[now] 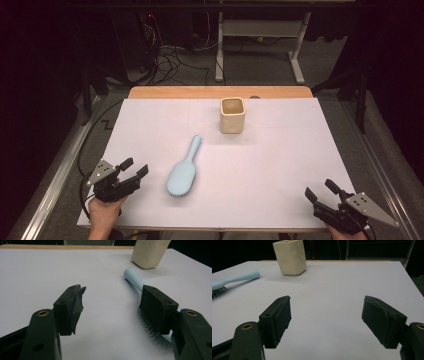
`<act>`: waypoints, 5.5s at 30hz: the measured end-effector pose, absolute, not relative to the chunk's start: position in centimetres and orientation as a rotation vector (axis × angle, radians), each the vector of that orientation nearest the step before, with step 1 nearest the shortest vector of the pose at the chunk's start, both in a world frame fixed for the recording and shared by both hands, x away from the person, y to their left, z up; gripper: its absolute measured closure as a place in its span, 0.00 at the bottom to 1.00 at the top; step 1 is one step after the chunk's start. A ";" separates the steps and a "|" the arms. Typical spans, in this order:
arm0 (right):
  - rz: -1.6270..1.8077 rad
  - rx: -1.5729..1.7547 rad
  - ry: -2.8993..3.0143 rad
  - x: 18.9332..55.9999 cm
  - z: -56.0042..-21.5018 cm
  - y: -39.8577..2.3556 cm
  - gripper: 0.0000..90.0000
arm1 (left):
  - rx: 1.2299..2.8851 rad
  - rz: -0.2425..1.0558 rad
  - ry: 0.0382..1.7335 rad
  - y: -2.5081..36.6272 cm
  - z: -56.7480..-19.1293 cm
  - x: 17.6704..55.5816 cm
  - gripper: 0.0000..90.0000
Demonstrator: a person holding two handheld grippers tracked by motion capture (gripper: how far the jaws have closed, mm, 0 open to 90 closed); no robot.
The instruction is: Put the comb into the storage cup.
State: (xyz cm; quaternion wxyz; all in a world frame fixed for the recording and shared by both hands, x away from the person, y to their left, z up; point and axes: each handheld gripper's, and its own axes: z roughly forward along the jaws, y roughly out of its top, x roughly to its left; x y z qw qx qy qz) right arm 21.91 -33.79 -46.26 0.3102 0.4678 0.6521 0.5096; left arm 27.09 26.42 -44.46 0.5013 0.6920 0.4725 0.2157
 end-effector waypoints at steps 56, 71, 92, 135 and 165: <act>1.328 1.195 1.739 21.9 -46.1 -33.1 0.29 | 1.687 0.475 1.042 19.8 -42.5 32.1 0.40; 1.325 1.192 1.742 21.9 -46.1 -33.1 0.29 | 1.718 0.445 1.089 18.7 -42.1 33.7 0.41; 1.326 1.189 1.747 21.9 -46.2 -33.2 0.29 | 1.881 0.387 1.129 15.9 -40.0 36.7 0.41; 1.308 1.169 1.771 22.0 -46.2 -33.0 0.30 | 2.201 0.214 1.331 15.4 -39.5 42.4 0.73; 1.309 1.162 1.778 22.0 -46.2 -33.1 0.30 | 2.266 0.076 1.457 13.0 -42.1 46.5 0.95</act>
